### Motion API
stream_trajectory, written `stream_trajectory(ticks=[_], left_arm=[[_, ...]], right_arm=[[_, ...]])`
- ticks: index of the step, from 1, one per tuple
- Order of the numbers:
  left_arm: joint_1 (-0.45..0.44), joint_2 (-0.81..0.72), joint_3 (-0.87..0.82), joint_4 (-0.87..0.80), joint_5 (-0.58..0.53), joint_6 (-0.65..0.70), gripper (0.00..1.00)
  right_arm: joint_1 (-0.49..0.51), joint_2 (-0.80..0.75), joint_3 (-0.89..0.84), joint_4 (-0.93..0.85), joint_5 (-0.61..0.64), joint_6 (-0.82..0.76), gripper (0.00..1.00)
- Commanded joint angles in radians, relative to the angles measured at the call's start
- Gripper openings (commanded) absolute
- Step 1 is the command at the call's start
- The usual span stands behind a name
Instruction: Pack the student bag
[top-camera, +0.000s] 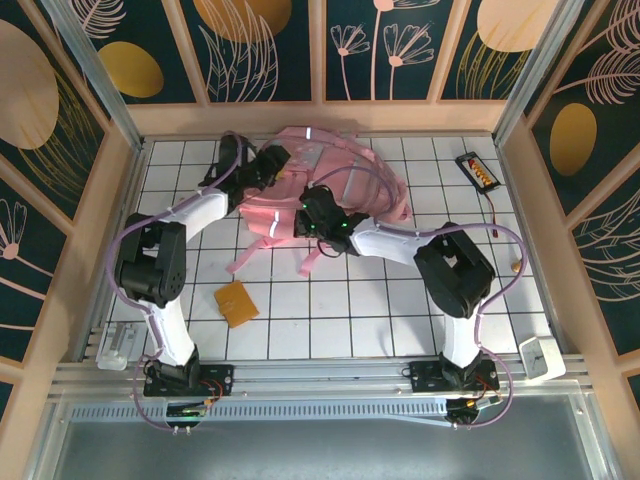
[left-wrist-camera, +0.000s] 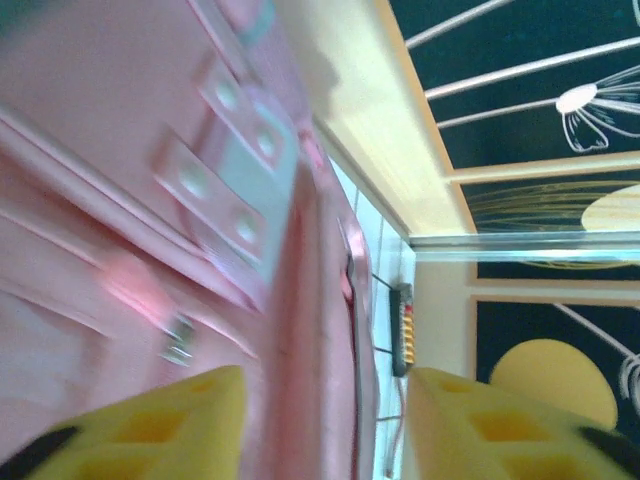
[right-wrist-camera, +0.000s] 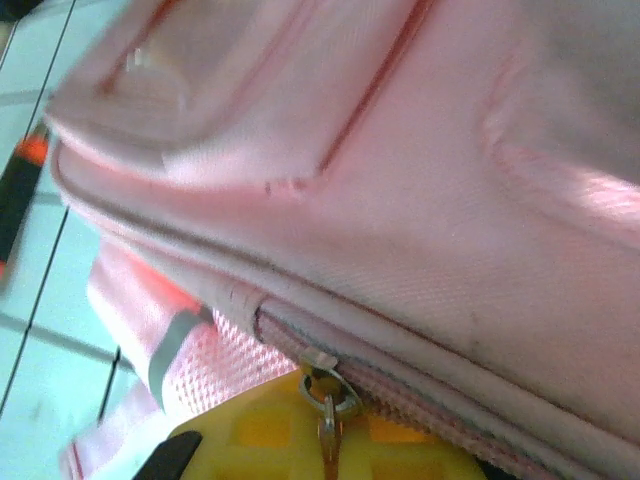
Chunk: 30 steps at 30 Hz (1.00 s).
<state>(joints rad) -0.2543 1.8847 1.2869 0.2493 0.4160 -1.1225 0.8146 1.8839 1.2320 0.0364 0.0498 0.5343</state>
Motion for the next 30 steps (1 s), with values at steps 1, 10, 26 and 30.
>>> stream_trajectory(ticks=[1, 10, 26, 30], left_arm=[[0.071, -0.123, -0.048, -0.004, 0.024, 0.328, 0.58], [0.07, -0.462, -0.37, -0.248, 0.388, 1.926, 0.67], [-0.1, -0.209, -0.262, -0.266, 0.004, 2.413, 0.53], [-0.105, -0.199, -0.282, -0.201, -0.003, 2.351, 0.45]], right_arm=[[-0.017, -0.076, -0.036, 0.138, -0.278, -0.169, 0.0], [-0.142, -0.072, -0.013, 0.123, -0.613, -0.227, 0.0], [-0.183, -0.04, -0.037, 0.094, -0.784, -0.415, 0.0], [-0.183, -0.045, -0.041, 0.08, -0.792, -0.428, 0.0]])
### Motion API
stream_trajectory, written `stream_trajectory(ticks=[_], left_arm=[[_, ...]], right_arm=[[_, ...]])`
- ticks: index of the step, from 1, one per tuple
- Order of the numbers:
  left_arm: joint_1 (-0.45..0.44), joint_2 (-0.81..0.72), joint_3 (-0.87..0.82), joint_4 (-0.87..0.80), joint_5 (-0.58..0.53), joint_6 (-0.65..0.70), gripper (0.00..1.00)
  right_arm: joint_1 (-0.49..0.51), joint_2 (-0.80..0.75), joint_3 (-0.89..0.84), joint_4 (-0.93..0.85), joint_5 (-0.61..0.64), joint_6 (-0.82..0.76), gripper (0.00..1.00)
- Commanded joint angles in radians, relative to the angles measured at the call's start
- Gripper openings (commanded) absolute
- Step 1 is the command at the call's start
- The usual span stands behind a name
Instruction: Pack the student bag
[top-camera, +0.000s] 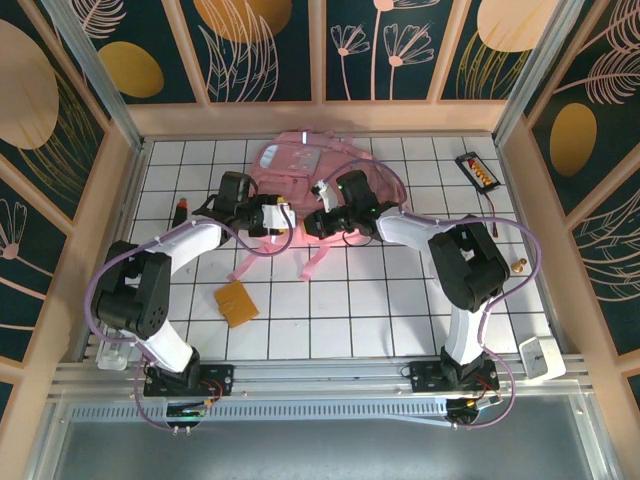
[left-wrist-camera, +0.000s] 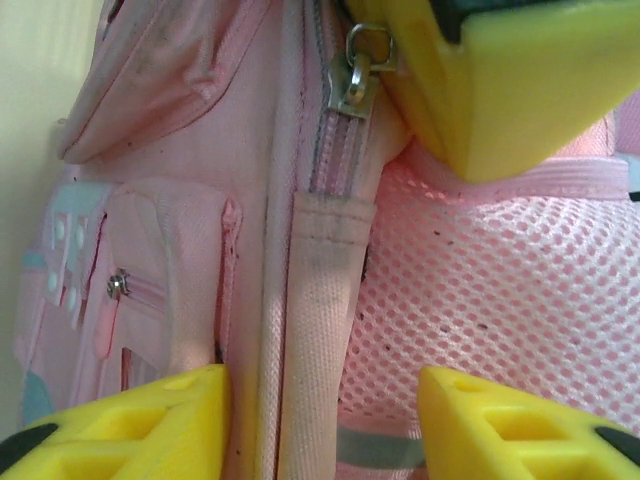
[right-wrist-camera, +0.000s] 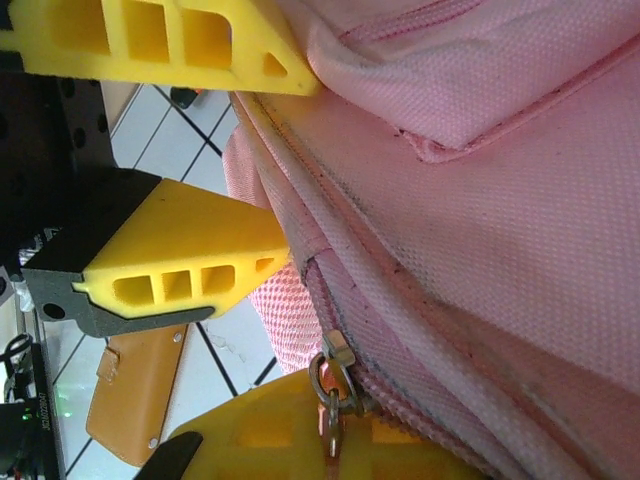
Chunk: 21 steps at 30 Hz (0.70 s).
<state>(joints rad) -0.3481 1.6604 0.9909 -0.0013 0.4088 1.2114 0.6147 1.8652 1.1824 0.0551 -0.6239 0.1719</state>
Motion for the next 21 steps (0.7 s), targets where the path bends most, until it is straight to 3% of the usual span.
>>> stream_trajectory(ticks=[1, 3, 4, 5, 7, 9, 11, 14, 17, 21], left_arm=[[-0.012, 0.029, 0.022, 0.036, -0.001, 0.02, 0.37], [-0.011, 0.033, 0.046, -0.005, 0.006, 0.022, 0.13], [-0.011, 0.035, 0.061, -0.019, 0.008, 0.0, 0.0], [-0.012, 0.033, 0.074, -0.028, 0.014, -0.027, 0.0], [-0.011, 0.02, 0.097, -0.06, 0.045, -0.059, 0.0], [-0.012, 0.008, 0.12, -0.097, 0.08, -0.096, 0.0], [-0.011, 0.0, 0.141, -0.138, 0.106, -0.132, 0.0], [-0.011, 0.0, 0.188, -0.239, 0.158, -0.178, 0.0], [-0.012, 0.011, 0.233, -0.334, 0.193, -0.195, 0.0], [-0.011, 0.021, 0.274, -0.383, 0.212, -0.243, 0.0]], right_arm=[[0.017, -0.026, 0.008, 0.057, -0.113, -0.069, 0.0], [0.014, -0.031, 0.004, 0.056, -0.098, -0.068, 0.0], [0.015, -0.036, -0.003, 0.06, -0.072, -0.06, 0.13], [0.017, -0.043, -0.015, 0.076, -0.055, -0.049, 0.26], [0.026, -0.1, -0.077, 0.132, 0.008, -0.046, 0.43], [0.039, -0.168, -0.142, 0.16, 0.128, -0.054, 0.53], [0.046, -0.226, -0.18, 0.156, 0.274, -0.011, 0.54], [0.085, -0.237, -0.078, -0.06, 0.527, 0.159, 0.52], [0.155, -0.23, 0.019, -0.215, 0.683, 0.355, 0.48], [0.217, -0.196, 0.1, -0.347, 0.724, 0.529, 0.41]])
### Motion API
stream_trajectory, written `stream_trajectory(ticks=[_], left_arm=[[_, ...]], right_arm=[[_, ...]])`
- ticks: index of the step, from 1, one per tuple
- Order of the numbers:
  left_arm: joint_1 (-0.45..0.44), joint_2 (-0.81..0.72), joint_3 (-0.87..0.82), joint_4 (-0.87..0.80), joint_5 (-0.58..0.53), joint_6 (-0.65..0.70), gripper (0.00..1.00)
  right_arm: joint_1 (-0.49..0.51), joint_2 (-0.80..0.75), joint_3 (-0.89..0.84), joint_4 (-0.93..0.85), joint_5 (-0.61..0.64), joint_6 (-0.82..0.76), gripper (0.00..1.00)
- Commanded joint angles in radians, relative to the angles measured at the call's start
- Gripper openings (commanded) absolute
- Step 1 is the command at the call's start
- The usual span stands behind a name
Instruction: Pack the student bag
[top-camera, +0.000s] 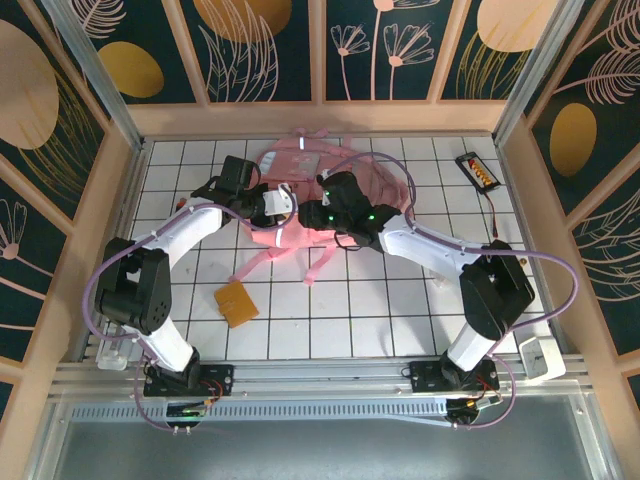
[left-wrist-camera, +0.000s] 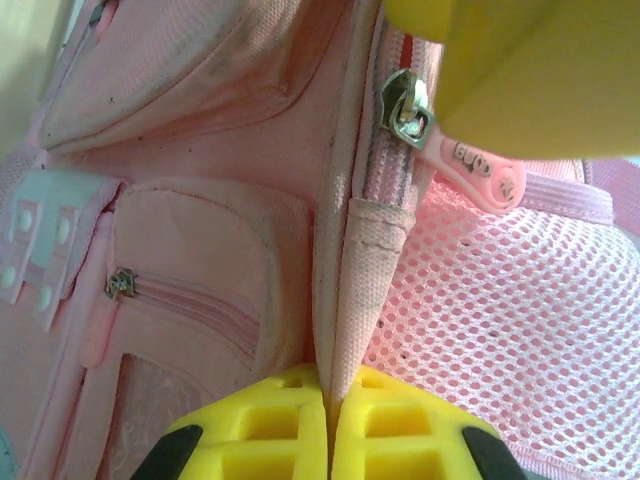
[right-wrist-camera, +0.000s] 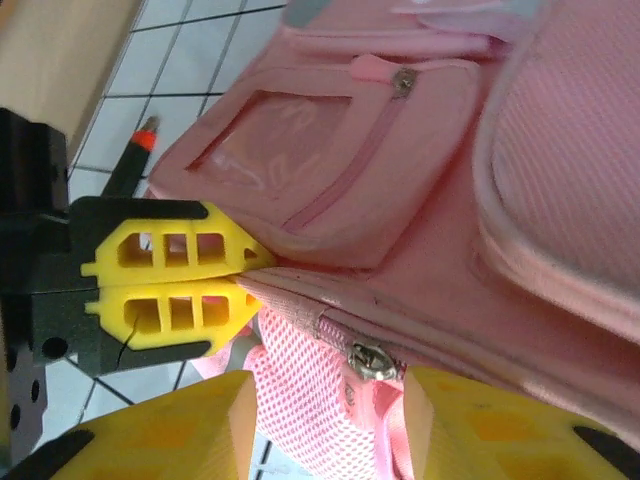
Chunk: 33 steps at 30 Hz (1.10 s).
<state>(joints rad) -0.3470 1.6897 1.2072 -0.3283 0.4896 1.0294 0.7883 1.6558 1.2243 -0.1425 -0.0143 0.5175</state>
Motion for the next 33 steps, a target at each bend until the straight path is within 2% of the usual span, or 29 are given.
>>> stream_trajectory(ticks=[1, 8, 14, 17, 21, 27, 33], left_arm=[[-0.013, -0.005, 0.067, -0.065, 0.137, -0.071, 0.0], [-0.013, 0.014, 0.099, -0.081, 0.19, -0.083, 0.0], [-0.011, 0.013, 0.092, -0.071, 0.217, -0.071, 0.0], [-0.011, 0.008, 0.082, -0.068, 0.251, -0.059, 0.0], [-0.005, 0.011, 0.081, -0.071, 0.327, -0.053, 0.0], [0.001, -0.001, 0.06, -0.049, 0.336, -0.047, 0.0], [0.013, -0.024, 0.012, -0.005, 0.264, -0.053, 0.0]], right_arm=[[0.046, 0.032, 0.084, -0.181, 0.1, 0.198, 0.41], [0.037, 0.113, 0.233, -0.362, 0.108, 0.253, 0.41], [0.038, 0.163, 0.265, -0.387, 0.126, 0.287, 0.28], [0.054, 0.193, 0.297, -0.405, 0.191, 0.284, 0.28], [0.08, 0.225, 0.322, -0.437, 0.358, 0.271, 0.28], [0.083, 0.205, 0.303, -0.435, 0.415, 0.265, 0.04], [0.083, 0.17, 0.294, -0.442, 0.387, 0.26, 0.0]])
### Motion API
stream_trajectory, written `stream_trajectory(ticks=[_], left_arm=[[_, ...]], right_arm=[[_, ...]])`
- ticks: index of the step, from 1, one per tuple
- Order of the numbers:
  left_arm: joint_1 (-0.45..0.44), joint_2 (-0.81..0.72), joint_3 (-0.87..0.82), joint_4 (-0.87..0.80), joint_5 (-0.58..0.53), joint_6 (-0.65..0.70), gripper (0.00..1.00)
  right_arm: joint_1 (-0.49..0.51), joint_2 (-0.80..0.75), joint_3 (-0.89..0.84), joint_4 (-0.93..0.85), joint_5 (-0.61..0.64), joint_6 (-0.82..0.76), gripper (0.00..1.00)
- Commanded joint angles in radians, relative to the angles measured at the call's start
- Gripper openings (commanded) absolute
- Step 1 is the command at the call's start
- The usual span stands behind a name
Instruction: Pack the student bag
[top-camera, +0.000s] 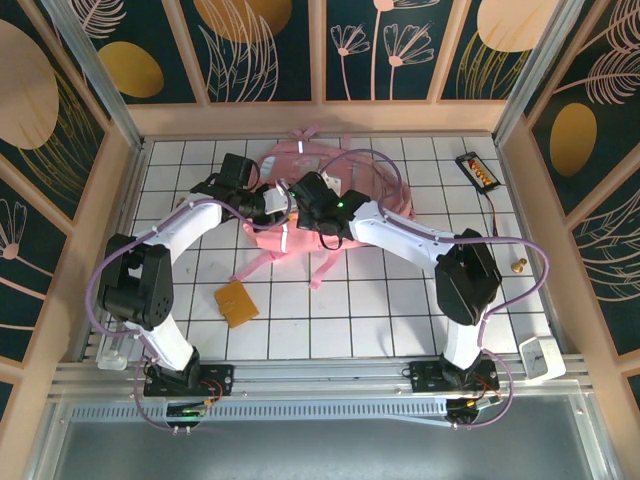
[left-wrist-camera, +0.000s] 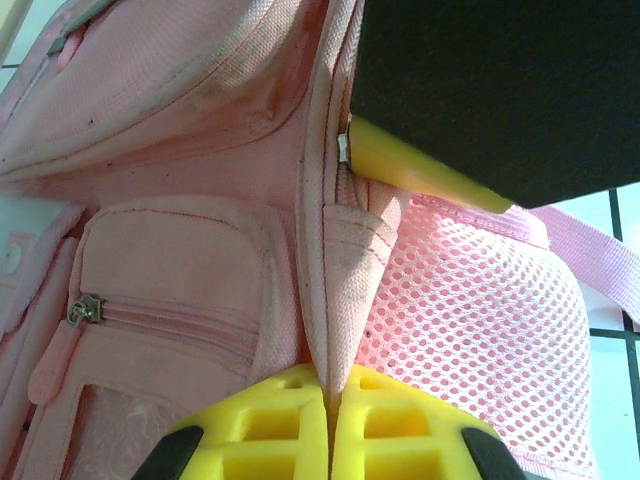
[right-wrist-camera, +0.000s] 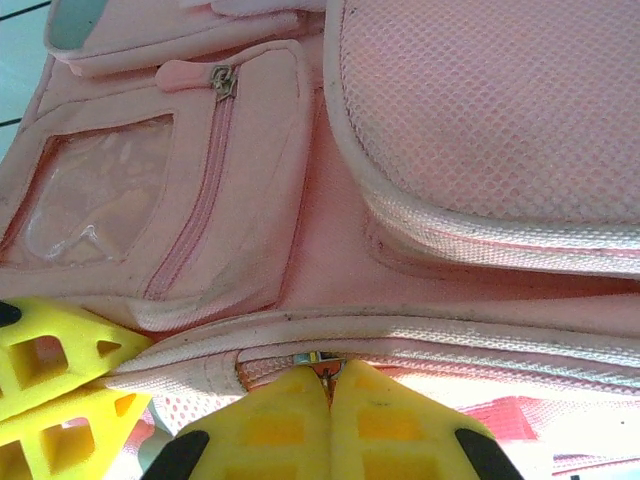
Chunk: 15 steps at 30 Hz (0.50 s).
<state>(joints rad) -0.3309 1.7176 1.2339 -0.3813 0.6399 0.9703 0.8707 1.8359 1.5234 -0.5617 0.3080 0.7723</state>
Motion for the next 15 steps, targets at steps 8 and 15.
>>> stream_trajectory(ticks=[8, 15], left_arm=[[0.046, -0.093, -0.148, 0.215, -0.004, 0.027, 0.0], [0.096, -0.11, -0.183, 0.267, -0.074, 0.108, 0.0]], right_arm=[[-0.062, -0.092, -0.097, 0.008, -0.113, -0.1, 0.0], [-0.193, -0.181, -0.25, -0.004, -0.153, -0.221, 0.0]])
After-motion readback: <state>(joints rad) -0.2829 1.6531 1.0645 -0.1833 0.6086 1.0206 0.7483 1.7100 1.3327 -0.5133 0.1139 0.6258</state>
